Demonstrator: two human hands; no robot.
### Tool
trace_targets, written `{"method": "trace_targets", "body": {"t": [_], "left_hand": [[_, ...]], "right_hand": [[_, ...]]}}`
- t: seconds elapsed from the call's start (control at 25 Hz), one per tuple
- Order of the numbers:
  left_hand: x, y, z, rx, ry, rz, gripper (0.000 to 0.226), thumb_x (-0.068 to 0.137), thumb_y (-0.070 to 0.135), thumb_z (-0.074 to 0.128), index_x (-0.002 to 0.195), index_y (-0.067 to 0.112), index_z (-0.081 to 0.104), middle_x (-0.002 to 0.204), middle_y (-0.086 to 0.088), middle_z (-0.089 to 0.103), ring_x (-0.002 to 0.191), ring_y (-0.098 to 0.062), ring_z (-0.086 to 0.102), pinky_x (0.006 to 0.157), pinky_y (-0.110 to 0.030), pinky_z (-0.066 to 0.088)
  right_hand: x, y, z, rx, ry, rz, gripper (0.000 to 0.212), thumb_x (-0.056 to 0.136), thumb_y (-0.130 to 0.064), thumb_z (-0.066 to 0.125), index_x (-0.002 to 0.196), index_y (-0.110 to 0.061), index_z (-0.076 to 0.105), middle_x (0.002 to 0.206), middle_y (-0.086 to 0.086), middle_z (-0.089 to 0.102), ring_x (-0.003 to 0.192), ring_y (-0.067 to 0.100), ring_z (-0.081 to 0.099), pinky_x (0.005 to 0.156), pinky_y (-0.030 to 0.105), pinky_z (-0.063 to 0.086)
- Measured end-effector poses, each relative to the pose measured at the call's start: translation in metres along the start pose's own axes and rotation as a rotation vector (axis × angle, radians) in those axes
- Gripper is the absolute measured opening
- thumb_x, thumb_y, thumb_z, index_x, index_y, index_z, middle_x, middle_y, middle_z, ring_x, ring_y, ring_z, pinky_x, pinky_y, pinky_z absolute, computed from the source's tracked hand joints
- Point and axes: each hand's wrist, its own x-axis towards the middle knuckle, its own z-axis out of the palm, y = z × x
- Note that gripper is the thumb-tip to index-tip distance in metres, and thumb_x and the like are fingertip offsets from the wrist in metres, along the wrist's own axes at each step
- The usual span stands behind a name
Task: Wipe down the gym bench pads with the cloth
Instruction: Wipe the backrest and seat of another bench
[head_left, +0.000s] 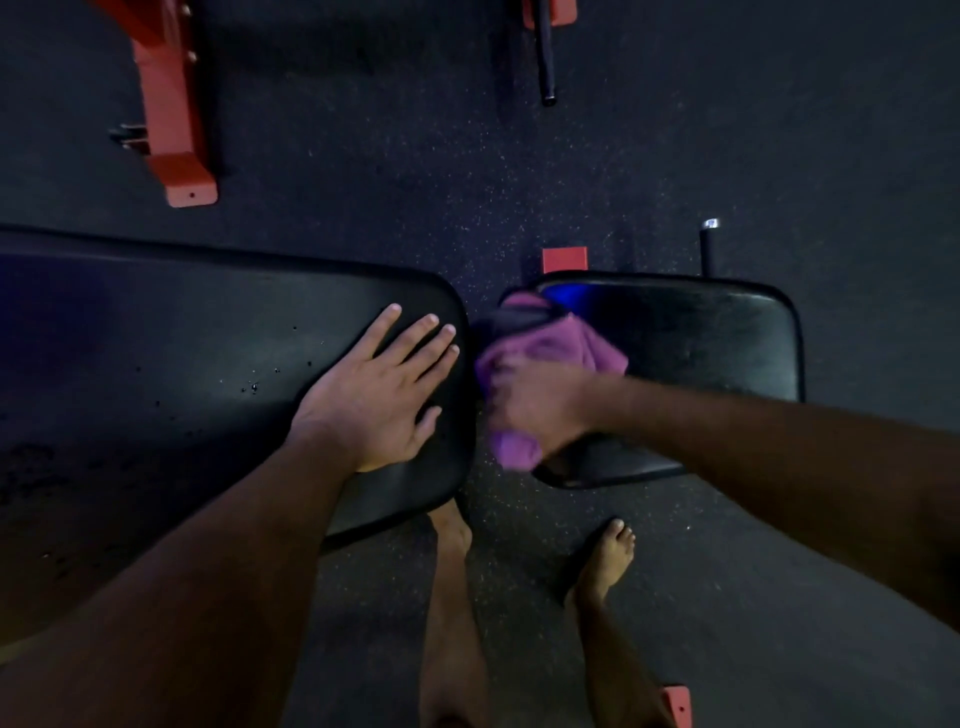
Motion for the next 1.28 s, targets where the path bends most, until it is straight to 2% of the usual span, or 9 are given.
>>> {"method": "trace_targets", "body": {"t": [0.2,0.36,0.48,0.56,0.76,0.92,1.04,1.16,1.28], "left_hand": [[0.000,-0.001,-0.001,0.016,0.012,-0.002,0.073,0.104,0.054,0.019,0.165,0.014,0.017,0.174,-0.008,0.012,0.161,-0.027,0.006,0.127,-0.058,-0.002],[-0.001,0.000,-0.002,0.012,-0.005,-0.004,0.075,0.102,0.053,0.013,0.166,0.015,0.017,0.174,-0.007,0.011,0.161,-0.026,0.006,0.127,-0.057,-0.003],[0.000,-0.001,-0.004,0.019,-0.004,-0.007,0.076,0.100,0.053,0.008,0.166,0.016,0.015,0.174,-0.005,0.008,0.161,-0.025,0.002,0.127,-0.057,-0.005],[0.001,-0.001,-0.003,0.021,-0.009,-0.002,0.077,0.100,0.053,0.009,0.165,0.015,0.019,0.174,-0.006,0.013,0.161,-0.025,0.006,0.128,-0.057,-0.004],[-0.001,-0.002,-0.004,0.038,0.016,-0.013,0.074,0.101,0.053,0.017,0.164,0.015,0.026,0.172,-0.007,0.019,0.160,-0.027,0.014,0.128,-0.057,-0.001],[0.000,-0.001,-0.006,0.013,0.006,0.010,0.074,0.102,0.055,0.016,0.164,0.015,0.027,0.172,-0.006,0.020,0.160,-0.026,0.012,0.128,-0.058,0.000],[0.000,-0.001,-0.007,0.029,0.006,0.014,0.073,0.104,0.056,0.015,0.165,0.016,0.023,0.174,-0.005,0.015,0.161,-0.026,0.008,0.128,-0.058,-0.001],[-0.001,0.000,-0.006,0.024,0.001,0.013,0.073,0.105,0.058,0.016,0.165,0.017,0.021,0.174,-0.005,0.013,0.161,-0.026,0.006,0.127,-0.058,-0.002],[-0.001,0.000,-0.005,0.030,0.018,0.027,0.074,0.105,0.059,0.015,0.165,0.017,0.019,0.174,-0.005,0.012,0.161,-0.026,0.005,0.127,-0.058,-0.004]], "right_hand": [[0.007,0.070,-0.039,0.058,0.113,0.341,0.051,0.080,-0.067,0.061,0.118,-0.034,0.064,0.114,-0.007,0.070,0.112,0.024,0.059,0.107,0.049,0.035],[0.000,0.007,-0.016,0.103,0.126,0.274,0.041,0.081,-0.066,0.059,0.102,-0.033,0.067,0.101,-0.007,0.070,0.107,0.022,0.055,0.106,0.048,0.033],[-0.011,-0.059,0.003,0.287,-0.023,0.155,0.031,0.085,-0.060,0.064,0.101,-0.033,0.068,0.103,-0.009,0.070,0.112,0.019,0.054,0.114,0.046,0.026],[-0.009,-0.085,0.008,0.450,0.042,0.203,0.029,0.086,-0.056,0.066,0.105,-0.034,0.066,0.107,-0.011,0.069,0.113,0.017,0.054,0.116,0.044,0.025],[-0.035,-0.143,0.007,1.299,0.913,0.809,0.028,0.085,-0.050,0.066,0.108,-0.036,0.071,0.106,-0.015,0.073,0.102,0.005,0.065,0.093,0.034,0.053],[-0.042,-0.206,-0.001,1.758,1.185,1.259,0.013,0.098,-0.025,0.063,0.102,-0.036,0.070,0.099,-0.018,0.072,0.098,-0.005,0.066,0.093,0.028,0.053],[-0.022,-0.229,0.017,2.068,1.516,1.794,0.014,0.104,-0.020,0.057,0.098,-0.027,0.068,0.091,-0.010,0.070,0.095,-0.007,0.066,0.099,0.037,0.051],[0.007,-0.228,0.048,2.214,2.030,2.056,0.016,0.105,-0.026,0.054,0.107,-0.016,0.066,0.107,0.003,0.071,0.118,0.028,0.067,0.109,0.047,0.050],[0.020,-0.201,0.036,2.067,2.506,2.100,0.029,0.106,-0.035,0.051,0.119,-0.013,0.063,0.116,0.002,0.072,0.106,0.018,0.071,0.102,0.042,0.054]]}}
